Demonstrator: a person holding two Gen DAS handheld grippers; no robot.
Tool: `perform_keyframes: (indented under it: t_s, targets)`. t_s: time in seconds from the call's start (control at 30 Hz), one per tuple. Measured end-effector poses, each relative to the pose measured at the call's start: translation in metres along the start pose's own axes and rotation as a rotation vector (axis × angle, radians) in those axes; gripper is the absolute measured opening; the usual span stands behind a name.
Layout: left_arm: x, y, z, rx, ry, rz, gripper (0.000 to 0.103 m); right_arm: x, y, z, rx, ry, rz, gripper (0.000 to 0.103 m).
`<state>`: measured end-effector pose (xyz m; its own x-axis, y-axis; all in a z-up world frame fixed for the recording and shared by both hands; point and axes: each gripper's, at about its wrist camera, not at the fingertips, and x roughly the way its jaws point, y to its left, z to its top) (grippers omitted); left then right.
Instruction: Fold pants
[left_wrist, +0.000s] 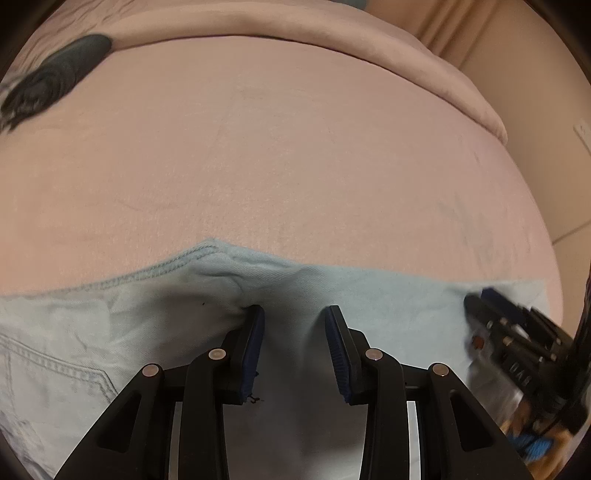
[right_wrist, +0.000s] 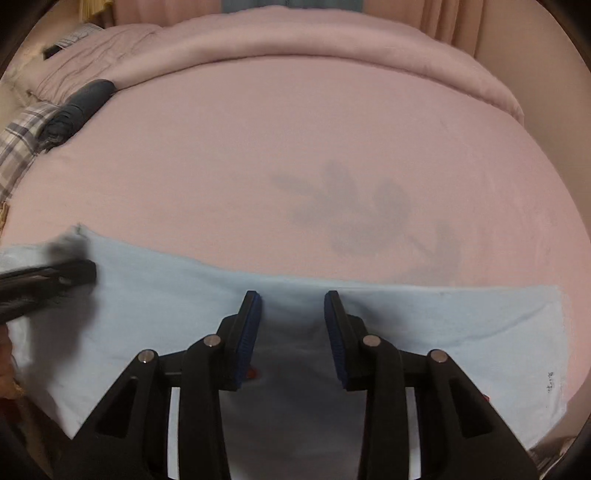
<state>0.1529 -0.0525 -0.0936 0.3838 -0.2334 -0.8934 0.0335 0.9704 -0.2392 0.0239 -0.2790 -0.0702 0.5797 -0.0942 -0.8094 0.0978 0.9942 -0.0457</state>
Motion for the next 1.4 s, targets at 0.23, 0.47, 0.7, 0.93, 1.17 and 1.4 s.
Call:
perform_keyframes:
  t_s: [0.23,0.47,0.7,0.93,1.17,1.4]
  targets:
    - [0.003,0.007,0.002,-0.052,0.014,-0.052,0.037,-0.005,-0.035,-0.002,0.034,-0.014,0.009,0.015]
    - [0.002,-0.003,-0.005,0.008,-0.027,0.022,0.037,-0.008,-0.056,0.004,0.064,-0.016,-0.043,0.0]
    - [0.005,0.0,-0.004,-0.003,-0.023,-0.002,0.037,-0.01,-0.109,0.004,0.146,-0.027,-0.178,0.0]
    - [0.004,-0.002,-0.004,0.015,-0.031,0.019,0.037,-0.006,-0.168,0.006,0.25,-0.012,-0.275,0.0]
    - [0.005,0.0,-0.003,0.004,-0.029,0.014,0.037,-0.004,-0.178,0.002,0.257,-0.021,-0.307,0.0]
    - [-0.021,-0.006,-0.01,-0.032,0.02,-0.066,0.037,-0.052,-0.159,-0.008,0.206,-0.085,-0.344,0.042]
